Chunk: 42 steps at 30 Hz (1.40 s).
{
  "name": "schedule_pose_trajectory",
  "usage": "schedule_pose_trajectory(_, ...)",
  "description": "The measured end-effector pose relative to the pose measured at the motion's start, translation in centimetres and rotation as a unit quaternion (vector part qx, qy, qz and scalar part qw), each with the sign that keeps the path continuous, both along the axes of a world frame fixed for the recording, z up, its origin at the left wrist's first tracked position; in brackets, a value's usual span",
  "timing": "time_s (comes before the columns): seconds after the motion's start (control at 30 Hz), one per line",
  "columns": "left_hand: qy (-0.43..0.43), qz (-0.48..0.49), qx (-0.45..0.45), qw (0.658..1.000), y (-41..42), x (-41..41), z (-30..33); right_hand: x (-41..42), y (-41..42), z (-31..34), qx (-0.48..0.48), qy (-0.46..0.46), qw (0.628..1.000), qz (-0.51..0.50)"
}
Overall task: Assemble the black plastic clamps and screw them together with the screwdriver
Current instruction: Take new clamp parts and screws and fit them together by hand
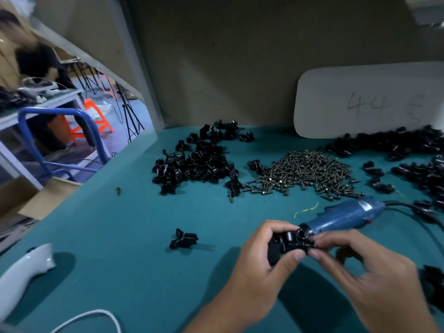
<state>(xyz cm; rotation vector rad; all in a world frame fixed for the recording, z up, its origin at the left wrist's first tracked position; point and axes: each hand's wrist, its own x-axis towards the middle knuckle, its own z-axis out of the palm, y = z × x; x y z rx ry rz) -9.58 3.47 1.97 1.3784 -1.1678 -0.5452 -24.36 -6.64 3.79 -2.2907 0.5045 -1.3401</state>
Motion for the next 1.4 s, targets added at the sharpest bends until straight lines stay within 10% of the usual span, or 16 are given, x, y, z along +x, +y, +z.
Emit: schedule_pose_trajectory(1.4, -0.008, -0.005, 0.005, 1.0, -0.24, 0.02, -0.51, -0.23, -0.26, -0.29, 0.002, 0.005, 1.0, 0.007)
